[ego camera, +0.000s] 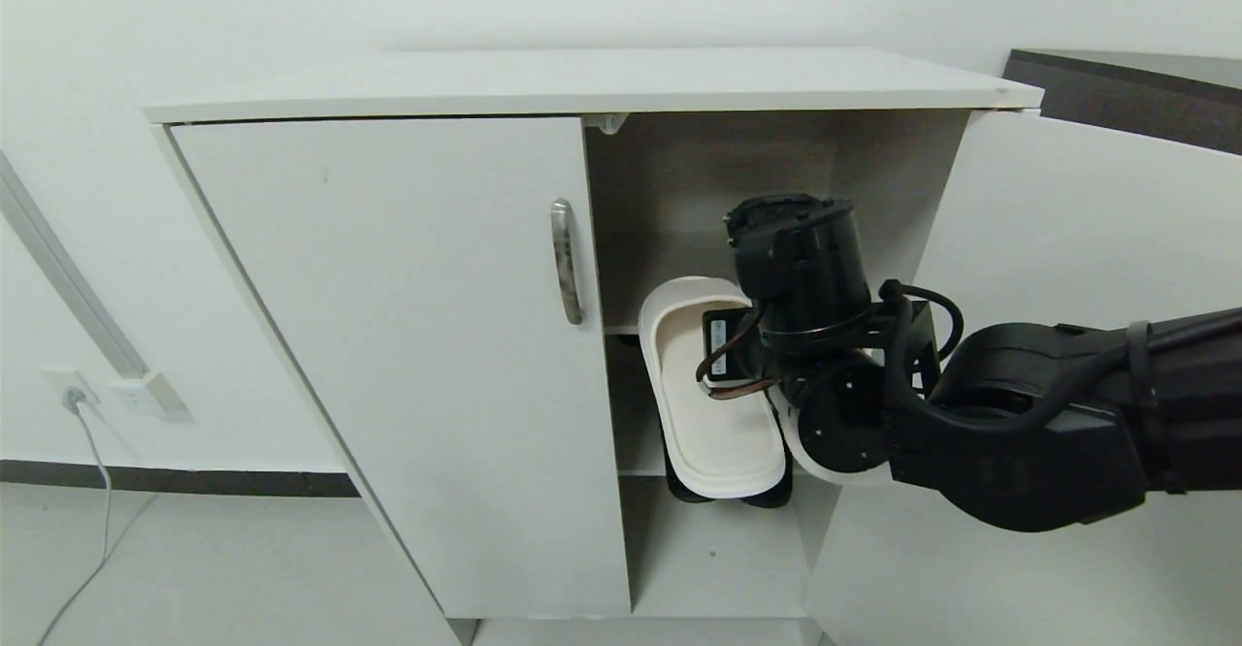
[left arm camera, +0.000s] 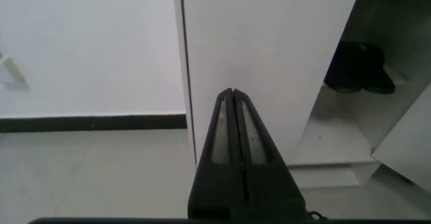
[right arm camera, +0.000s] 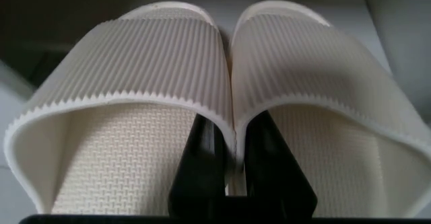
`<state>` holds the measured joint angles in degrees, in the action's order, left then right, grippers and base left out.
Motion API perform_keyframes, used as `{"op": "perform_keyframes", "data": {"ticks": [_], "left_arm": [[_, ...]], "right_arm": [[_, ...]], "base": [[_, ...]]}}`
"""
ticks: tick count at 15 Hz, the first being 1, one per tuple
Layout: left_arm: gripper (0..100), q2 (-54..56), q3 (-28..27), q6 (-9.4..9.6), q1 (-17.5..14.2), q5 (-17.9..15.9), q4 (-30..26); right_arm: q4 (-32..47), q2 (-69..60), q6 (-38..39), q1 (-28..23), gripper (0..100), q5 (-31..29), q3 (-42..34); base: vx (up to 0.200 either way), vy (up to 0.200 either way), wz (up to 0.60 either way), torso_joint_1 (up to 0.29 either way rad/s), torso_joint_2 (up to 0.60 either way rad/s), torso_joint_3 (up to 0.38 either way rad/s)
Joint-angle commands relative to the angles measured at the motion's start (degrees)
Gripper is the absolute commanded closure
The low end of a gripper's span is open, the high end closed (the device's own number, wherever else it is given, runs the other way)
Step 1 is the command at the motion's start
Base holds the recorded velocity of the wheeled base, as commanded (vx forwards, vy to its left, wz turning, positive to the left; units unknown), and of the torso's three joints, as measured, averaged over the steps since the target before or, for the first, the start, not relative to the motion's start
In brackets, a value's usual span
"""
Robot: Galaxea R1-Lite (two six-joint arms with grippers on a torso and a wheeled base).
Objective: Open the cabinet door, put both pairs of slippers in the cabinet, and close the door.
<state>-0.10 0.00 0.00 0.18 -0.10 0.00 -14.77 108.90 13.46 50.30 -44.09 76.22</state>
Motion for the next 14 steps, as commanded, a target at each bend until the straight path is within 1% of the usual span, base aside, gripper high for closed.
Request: {"op": "perform_keyframes", "data": {"ticks": [1, 4, 7, 9, 12, 14], "left_arm": [[100, 0.0, 0.0, 0.0, 0.0, 0.0, 0.0], [100, 0.0, 0.0, -0.09, 0.0, 0.0, 0.0], [100, 0.0, 0.0, -0.09, 0.0, 0.0, 0.0], [100, 0.0, 0.0, -0.09, 0.0, 0.0, 0.1], [100, 0.0, 0.0, -0.09, 0.0, 0.0, 0.1], [100, 0.0, 0.0, -0.09, 0.0, 0.0, 0.0]], "right_arm": [[-0.1, -0.1, 0.0, 0.0, 100, 0.0, -0.3], [-0.3, 0.3, 0.1, -0.8, 100, 0.0, -0.4], [-0.1, 1.8, -0.3, -2.2, 100, 0.4, 1.1], [0.1, 3.5, -0.5, -3.5, 100, 0.4, 3.6], [1.2, 7.4, -1.0, -6.1, 100, 0.9, 10.3], [3.1, 8.6, -1.7, -6.9, 100, 2.6, 13.8]], "base": [[0.2, 0.0, 0.0, -0.002, 0.0, 0.002], [0.0, 0.0, 0.0, 0.0, 0.0, 0.0], [0.0, 0.0, 0.0, 0.0, 0.0, 0.0], [0.0, 0.0, 0.0, 0.0, 0.0, 0.0], [0.0, 0.0, 0.0, 0.0, 0.0, 0.0], [0.0, 0.0, 0.0, 0.0, 0.0, 0.0]]}}
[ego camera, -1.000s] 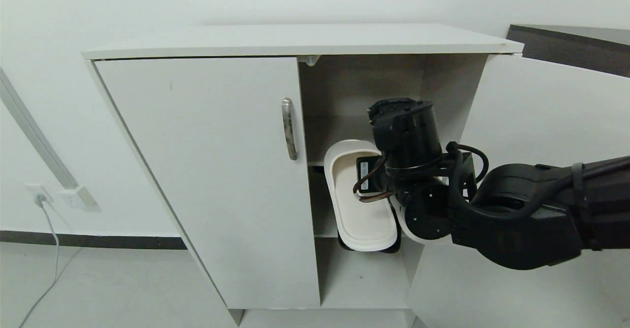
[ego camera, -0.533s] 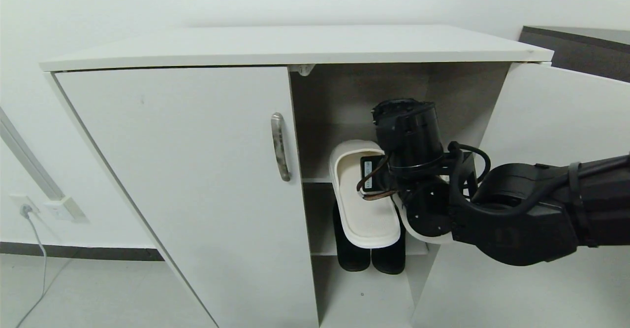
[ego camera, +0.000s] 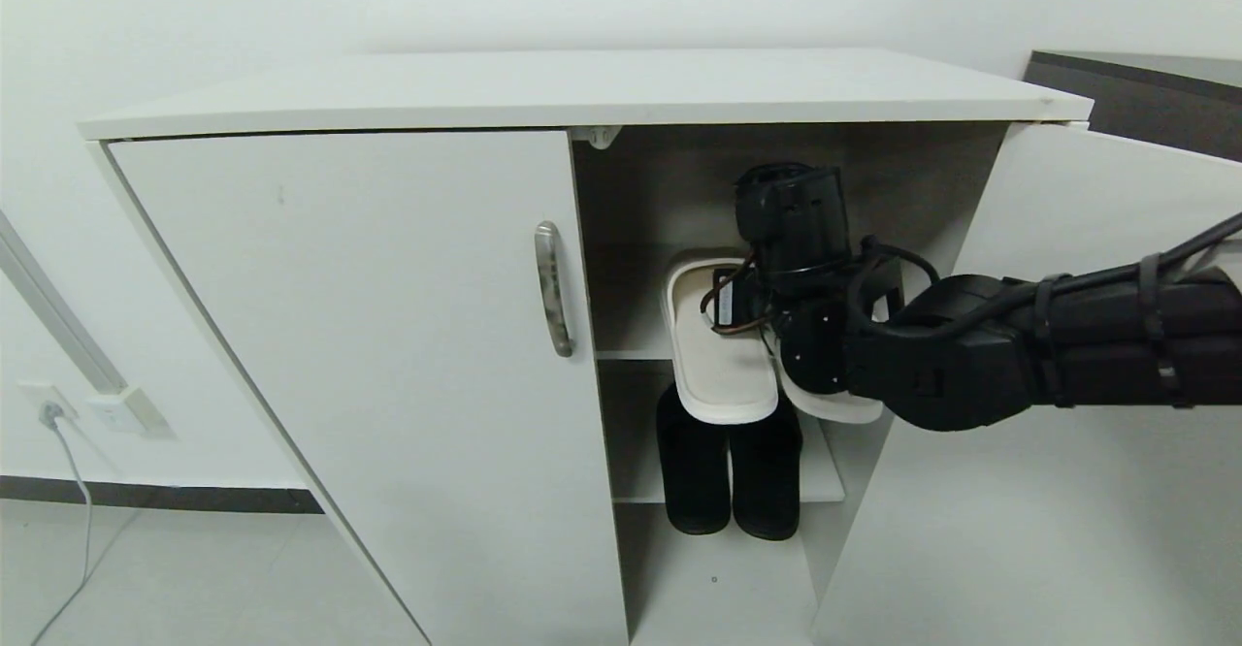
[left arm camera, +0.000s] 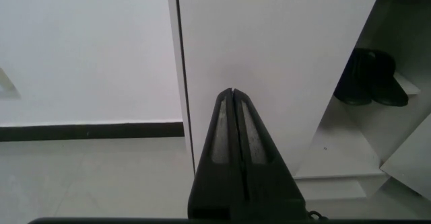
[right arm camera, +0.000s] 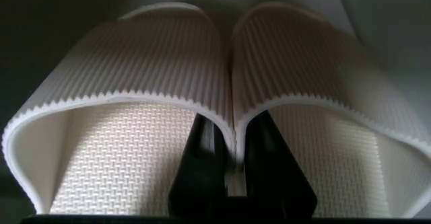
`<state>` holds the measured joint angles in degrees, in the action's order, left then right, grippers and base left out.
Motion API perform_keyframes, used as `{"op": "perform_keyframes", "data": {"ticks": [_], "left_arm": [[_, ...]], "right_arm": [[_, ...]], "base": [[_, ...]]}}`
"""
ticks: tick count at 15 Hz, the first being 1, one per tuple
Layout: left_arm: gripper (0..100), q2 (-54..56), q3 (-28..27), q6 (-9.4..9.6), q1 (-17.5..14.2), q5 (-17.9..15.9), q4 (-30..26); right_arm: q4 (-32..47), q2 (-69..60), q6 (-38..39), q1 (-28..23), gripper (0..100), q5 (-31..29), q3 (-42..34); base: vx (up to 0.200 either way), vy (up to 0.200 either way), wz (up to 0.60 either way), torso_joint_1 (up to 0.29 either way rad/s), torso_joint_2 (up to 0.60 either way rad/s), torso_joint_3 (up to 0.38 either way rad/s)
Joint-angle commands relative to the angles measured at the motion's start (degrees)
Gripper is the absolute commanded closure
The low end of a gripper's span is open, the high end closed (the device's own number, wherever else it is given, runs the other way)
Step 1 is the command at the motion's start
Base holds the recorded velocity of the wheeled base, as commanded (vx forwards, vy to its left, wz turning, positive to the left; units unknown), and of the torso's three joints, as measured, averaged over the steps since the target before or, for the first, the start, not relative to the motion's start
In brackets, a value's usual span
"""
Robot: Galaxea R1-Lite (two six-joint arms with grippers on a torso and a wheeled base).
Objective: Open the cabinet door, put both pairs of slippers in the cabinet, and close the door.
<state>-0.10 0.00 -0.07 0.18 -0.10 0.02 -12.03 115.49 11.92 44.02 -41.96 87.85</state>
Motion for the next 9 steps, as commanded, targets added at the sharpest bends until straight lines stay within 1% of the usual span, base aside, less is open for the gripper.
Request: {"op": "perform_keyframes", "data": {"ticks": [1, 3, 6, 9], "left_arm": [[100, 0.0, 0.0, -0.01, 0.0, 0.1, 0.0], [100, 0.0, 0.0, -0.01, 0.0, 0.1, 0.0], [100, 0.0, 0.0, -0.01, 0.0, 0.1, 0.0], [100, 0.0, 0.0, -0.01, 0.0, 0.1, 0.1]], "right_arm": [[1.2, 2.8, -0.1, -1.0, 100, 0.6, 4.0], [3.3, 4.6, -0.2, -1.5, 100, 0.6, 7.6], [4.1, 7.1, -0.2, -2.6, 100, 0.6, 11.5], [5.0, 7.6, -0.2, -3.2, 100, 0.6, 13.0]], "base": [[0.0, 0.0, 0.0, 0.0, 0.0, 0.0], [0.0, 0.0, 0.0, 0.0, 0.0, 0.0], [0.0, 0.0, 0.0, 0.0, 0.0, 0.0], [0.0, 0.0, 0.0, 0.0, 0.0, 0.0]]}}
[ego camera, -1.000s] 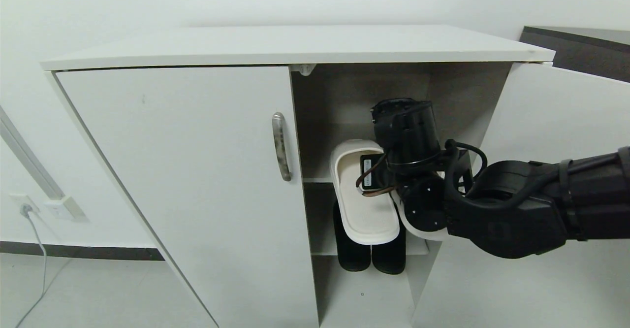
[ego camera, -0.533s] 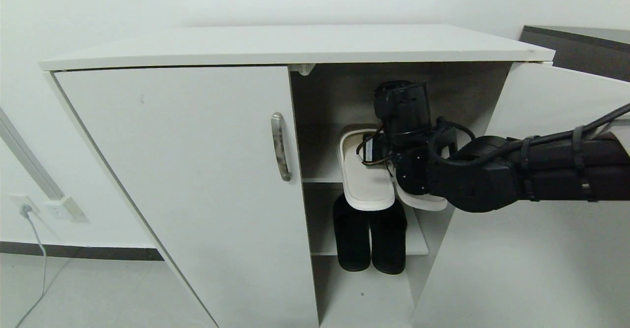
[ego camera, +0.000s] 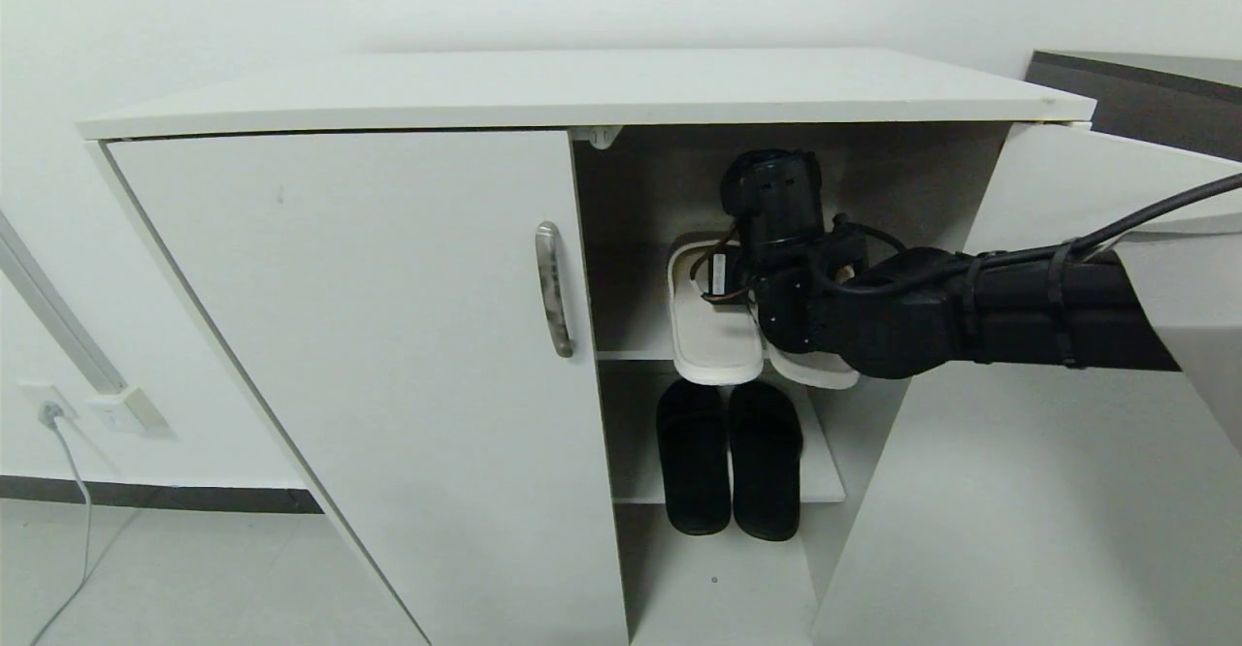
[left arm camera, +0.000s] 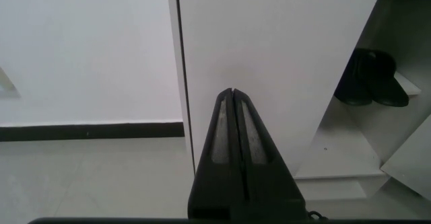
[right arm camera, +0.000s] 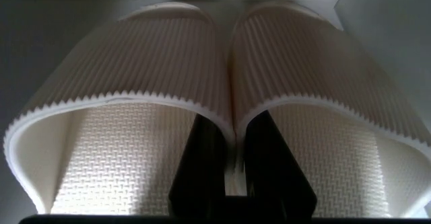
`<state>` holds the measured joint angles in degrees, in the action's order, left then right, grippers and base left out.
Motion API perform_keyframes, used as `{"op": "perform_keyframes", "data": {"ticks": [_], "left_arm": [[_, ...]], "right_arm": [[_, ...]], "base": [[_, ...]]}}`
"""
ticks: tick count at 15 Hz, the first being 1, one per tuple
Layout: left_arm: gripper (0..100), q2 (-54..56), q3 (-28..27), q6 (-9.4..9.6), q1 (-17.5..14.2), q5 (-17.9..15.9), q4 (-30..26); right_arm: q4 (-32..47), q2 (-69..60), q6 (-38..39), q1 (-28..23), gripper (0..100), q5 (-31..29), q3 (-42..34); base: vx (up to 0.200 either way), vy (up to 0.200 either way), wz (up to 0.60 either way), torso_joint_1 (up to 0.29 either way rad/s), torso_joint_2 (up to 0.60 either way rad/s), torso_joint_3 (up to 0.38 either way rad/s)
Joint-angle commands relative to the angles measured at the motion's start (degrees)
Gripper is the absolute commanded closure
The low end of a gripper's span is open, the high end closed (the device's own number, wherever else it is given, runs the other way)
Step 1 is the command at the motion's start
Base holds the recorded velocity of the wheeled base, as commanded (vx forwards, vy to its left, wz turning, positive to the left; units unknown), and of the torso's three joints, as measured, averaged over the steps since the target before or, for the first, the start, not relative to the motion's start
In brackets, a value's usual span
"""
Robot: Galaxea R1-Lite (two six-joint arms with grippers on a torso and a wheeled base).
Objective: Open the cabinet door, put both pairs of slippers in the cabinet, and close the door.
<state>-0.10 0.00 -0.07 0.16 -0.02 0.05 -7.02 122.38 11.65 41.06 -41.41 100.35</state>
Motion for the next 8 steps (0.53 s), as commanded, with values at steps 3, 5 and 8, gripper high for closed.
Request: {"op": "perform_keyframes", "data": {"ticks": [3, 5, 8], "left_arm": [[100, 0.0, 0.0, -0.01, 0.0, 0.0, 0.0], [100, 0.0, 0.0, -0.01, 0.0, 0.0, 0.0], [100, 0.0, 0.0, -0.01, 0.0, 0.0, 0.0]], "right_arm": [[0.0, 1.0, -0.3, -0.4, 100, 0.0, 0.5], [0.0, 1.5, -0.3, -0.4, 100, 0.0, 0.5], [0.0, 1.7, -0.3, -0.5, 100, 0.0, 0.5]], "base": [[0.0, 0.0, 0.0, 0.0, 0.0, 0.0], [0.0, 0.0, 0.0, 0.0, 0.0, 0.0], [0.0, 0.0, 0.0, 0.0, 0.0, 0.0]]}}
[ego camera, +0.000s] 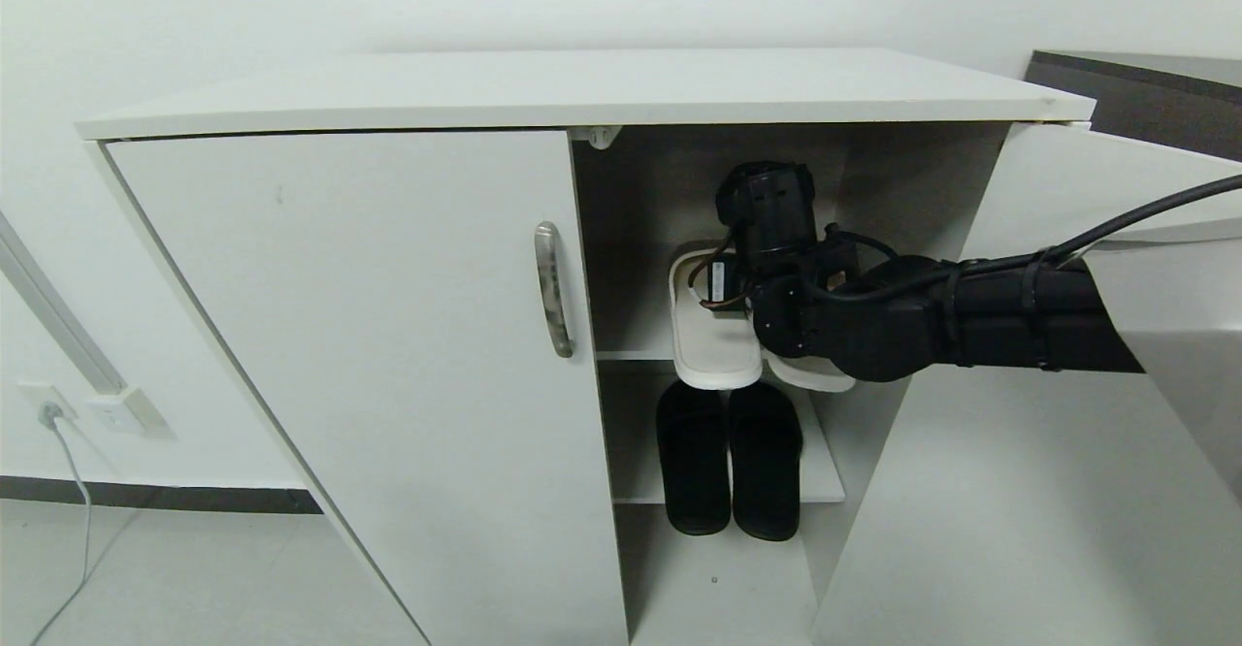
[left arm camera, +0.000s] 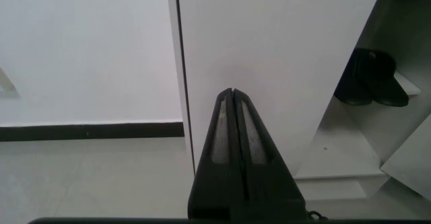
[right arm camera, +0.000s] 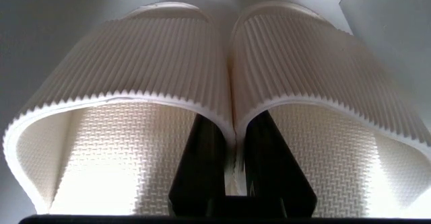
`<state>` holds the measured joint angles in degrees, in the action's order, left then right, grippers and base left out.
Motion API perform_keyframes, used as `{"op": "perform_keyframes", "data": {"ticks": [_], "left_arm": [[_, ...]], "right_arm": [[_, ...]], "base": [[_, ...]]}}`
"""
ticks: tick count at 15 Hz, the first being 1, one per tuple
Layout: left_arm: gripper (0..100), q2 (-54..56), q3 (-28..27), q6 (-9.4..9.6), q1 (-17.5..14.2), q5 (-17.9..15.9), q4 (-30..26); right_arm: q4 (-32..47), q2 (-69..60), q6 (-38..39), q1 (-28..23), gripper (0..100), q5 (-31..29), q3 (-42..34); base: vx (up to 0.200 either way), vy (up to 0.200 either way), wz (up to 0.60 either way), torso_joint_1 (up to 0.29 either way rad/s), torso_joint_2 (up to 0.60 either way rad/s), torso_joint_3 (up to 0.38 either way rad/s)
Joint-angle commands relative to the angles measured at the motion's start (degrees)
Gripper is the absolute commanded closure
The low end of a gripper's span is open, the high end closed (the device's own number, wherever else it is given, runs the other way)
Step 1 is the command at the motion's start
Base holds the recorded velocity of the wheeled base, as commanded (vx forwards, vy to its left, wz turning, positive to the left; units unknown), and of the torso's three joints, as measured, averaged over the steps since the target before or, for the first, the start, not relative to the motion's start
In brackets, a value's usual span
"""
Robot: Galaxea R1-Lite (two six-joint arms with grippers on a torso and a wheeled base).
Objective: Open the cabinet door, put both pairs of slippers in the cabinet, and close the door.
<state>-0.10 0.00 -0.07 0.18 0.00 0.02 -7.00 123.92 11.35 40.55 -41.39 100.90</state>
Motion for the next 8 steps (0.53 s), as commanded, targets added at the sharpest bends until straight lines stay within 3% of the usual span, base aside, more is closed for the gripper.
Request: {"op": "perform_keyframes", "data": {"ticks": [1, 6, 7, 8], "left_arm": [[100, 0.0, 0.0, -0.01, 0.0, 0.0, 0.0], [100, 0.0, 0.0, -0.01, 0.0, 0.0, 0.0], [100, 0.0, 0.0, -0.01, 0.0, 0.0, 0.0], [100, 0.0, 0.0, -0.1, 0.0, 0.0, 0.1]], "right_arm": [[0.0, 0.2, 0.0, 0.0, 100, 0.0, 0.0], [0.0, 0.3, 0.0, 0.0, 100, 0.0, -0.1], [0.0, 0.3, 0.0, 0.0, 0, 0.0, -0.1], [0.0, 0.3, 0.0, 0.0, 0, 0.0, -0.1]], "base": [[0.0, 0.0, 0.0, 0.0, 0.0, 0.0], [0.0, 0.0, 0.0, 0.0, 0.0, 0.0], [0.0, 0.0, 0.0, 0.0, 0.0, 0.0], [0.0, 0.0, 0.0, 0.0, 0.0, 0.0]]}}
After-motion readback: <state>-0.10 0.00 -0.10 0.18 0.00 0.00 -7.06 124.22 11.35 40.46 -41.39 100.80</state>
